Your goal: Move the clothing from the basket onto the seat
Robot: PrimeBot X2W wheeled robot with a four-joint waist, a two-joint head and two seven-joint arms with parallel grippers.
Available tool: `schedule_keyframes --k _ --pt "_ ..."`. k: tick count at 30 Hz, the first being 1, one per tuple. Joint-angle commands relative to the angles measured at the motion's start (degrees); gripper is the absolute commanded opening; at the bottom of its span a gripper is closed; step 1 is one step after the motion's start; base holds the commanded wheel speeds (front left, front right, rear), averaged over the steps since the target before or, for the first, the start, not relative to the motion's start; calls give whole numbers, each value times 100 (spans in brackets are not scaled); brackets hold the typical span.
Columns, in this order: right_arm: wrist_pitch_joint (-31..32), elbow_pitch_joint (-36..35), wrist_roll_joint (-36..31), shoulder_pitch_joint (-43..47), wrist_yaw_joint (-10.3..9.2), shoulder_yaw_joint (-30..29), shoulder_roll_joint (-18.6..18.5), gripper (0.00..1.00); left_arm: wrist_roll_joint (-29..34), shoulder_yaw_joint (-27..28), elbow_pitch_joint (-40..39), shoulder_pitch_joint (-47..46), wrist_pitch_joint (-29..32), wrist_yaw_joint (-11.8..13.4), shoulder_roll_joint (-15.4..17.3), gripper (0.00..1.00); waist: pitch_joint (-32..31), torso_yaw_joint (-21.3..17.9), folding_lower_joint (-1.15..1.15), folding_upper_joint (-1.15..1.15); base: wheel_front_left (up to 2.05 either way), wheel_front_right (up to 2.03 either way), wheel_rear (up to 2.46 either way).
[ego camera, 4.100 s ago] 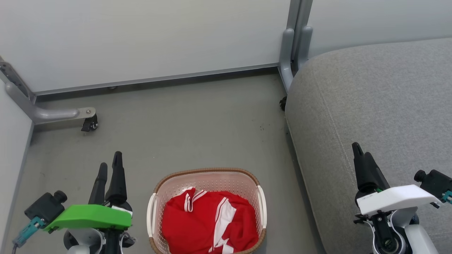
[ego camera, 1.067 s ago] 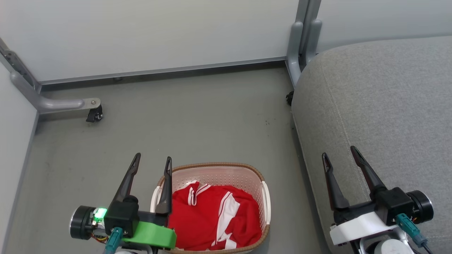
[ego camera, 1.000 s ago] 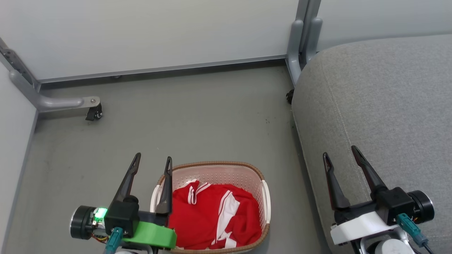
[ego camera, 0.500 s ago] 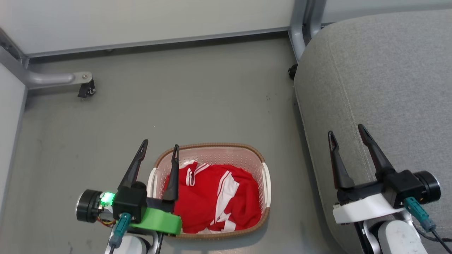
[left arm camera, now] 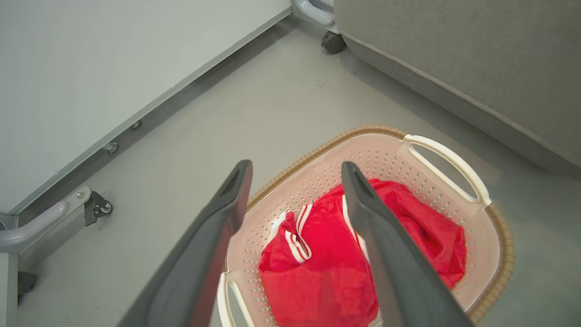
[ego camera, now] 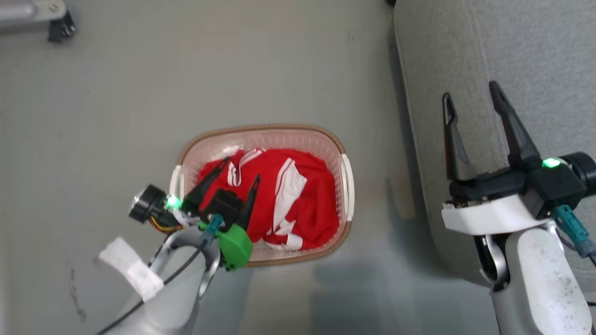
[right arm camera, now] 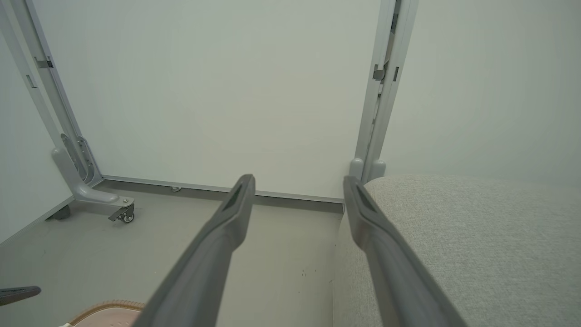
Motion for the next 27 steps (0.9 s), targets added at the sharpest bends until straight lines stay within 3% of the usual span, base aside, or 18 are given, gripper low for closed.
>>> schedule_keyframes --k 1,8,16,27 --pt "-16 -55 -6 -170 0 9 -21 100 51 -38 231 -342 -3 48 75 100 988 -314 -1 0 0 0 0" --pt "-16 -134 75 -578 0 -65 11 100 496 -377 1905 -1520 -3 352 204 100 1704 -675 -1 0 0 0 0" --pt "-16 -172 236 -875 0 -15 43 100 949 -708 3190 -2605 278 763 344 100 2362 -1000 -1 0 0 0 0" --pt "-17 -158 598 -1084 0 59 43 100 1169 -963 3620 -3188 864 1187 661 100 2840 -1282 -1 0 0 0 0"
